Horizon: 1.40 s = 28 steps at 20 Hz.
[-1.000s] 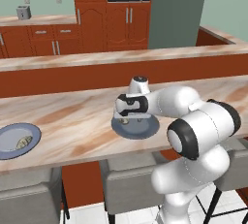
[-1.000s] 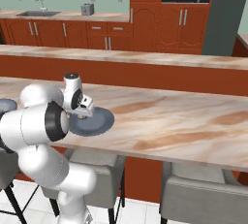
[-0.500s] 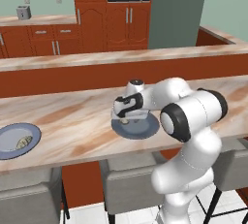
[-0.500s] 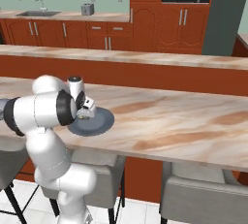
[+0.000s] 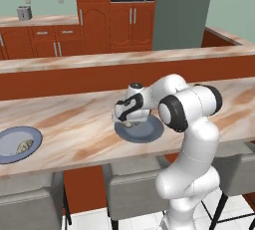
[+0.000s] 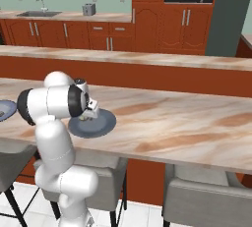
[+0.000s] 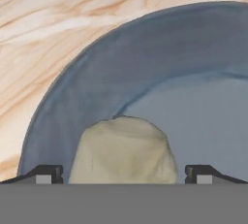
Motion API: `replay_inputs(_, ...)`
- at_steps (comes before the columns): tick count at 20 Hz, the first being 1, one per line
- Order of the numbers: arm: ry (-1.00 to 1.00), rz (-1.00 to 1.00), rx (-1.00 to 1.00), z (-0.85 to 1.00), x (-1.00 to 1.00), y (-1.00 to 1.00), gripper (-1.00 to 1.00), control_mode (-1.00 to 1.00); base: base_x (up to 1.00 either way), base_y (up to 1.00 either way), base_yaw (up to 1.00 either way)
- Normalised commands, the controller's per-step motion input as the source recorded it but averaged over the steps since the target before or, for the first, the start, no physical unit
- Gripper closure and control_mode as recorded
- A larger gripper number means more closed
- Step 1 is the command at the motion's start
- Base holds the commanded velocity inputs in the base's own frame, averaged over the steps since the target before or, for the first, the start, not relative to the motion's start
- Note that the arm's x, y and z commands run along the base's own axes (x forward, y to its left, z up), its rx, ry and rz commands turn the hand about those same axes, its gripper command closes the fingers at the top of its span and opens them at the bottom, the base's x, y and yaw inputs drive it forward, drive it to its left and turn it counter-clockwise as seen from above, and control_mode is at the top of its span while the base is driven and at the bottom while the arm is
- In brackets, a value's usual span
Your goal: Place two dumplings into each of the tupperware containers and then place the containers in the fridge.
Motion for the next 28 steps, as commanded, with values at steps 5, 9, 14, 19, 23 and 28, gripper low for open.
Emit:
replay_inputs(5, 0.00, 0.00, 0.00, -0.25, 0.21, 0.00, -1.00, -1.00, 0.00, 0.00, 0.00)
replay_inputs(9, 0.01, 0.00, 0.00, -0.27, 0.00, 0.00, -1.00, -1.00, 0.00, 0.00, 0.00)
replay_inputs(14, 0.05, 0.00, 0.00, -0.13, -0.04, 0.00, 1.00, -1.00, 0.00, 0.00, 0.00)
replay_inputs(19, 0.02, 0.00, 0.00, 0.00, 0.00, 0.00, 1.00, -1.00, 0.00, 0.00, 0.00)
replay_inputs(23, 0.00, 0.00, 0.00, 0.19, -0.31, -0.28, 1.00, -1.00, 0.00, 0.00, 0.00)
replay_inputs(28, -0.06, 0.00, 0.00, 0.43, -0.93, -0.62, 1.00, -1.00, 0.00, 0.00, 0.00)
